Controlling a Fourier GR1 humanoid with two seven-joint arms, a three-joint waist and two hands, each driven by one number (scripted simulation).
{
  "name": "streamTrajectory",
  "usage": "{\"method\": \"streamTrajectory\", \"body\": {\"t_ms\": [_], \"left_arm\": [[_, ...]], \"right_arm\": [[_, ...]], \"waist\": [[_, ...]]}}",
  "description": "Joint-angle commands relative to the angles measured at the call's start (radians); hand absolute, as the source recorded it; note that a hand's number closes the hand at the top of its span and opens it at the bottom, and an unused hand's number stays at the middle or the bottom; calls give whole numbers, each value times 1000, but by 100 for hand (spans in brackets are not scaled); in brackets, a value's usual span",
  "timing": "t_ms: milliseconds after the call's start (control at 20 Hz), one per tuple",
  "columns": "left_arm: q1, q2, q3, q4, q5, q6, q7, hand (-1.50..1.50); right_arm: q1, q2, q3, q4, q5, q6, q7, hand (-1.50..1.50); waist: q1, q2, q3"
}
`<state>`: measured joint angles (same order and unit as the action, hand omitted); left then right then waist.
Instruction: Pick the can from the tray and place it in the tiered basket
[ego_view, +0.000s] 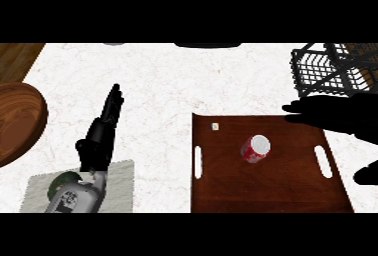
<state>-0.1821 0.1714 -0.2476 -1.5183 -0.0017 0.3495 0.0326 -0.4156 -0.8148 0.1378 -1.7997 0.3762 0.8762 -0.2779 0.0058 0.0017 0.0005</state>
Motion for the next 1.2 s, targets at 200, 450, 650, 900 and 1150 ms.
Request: {"method": "streamTrajectory", "body": {"t_ms": [200, 450, 650, 900, 1150], "left_arm": [[-23, -27, 16, 8, -42, 0, 16, 0], [-1, -42, 25, -12, -46, -7, 25, 0], [29, 11, 54, -68, -24, -71, 31, 0], [23, -35, 71, -25, -55, -67, 5, 0], [55, -44, 71, -65, -50, -90, 29, 0]], "right_arm": [[3, 5, 114, 109, 211, -112, -215, -150], [-18, -31, 121, 105, 244, -138, -283, -150], [61, -1, 168, 73, 333, -291, -331, -150], [-27, 104, 127, 122, 374, -228, -254, -150], [-66, 167, 154, 248, 452, -254, -237, -150]], "waist": [[1, 0, 0], [-1, 0, 0], [-3, -2, 0], [-2, -2, -1], [2, -1, -1]]}}
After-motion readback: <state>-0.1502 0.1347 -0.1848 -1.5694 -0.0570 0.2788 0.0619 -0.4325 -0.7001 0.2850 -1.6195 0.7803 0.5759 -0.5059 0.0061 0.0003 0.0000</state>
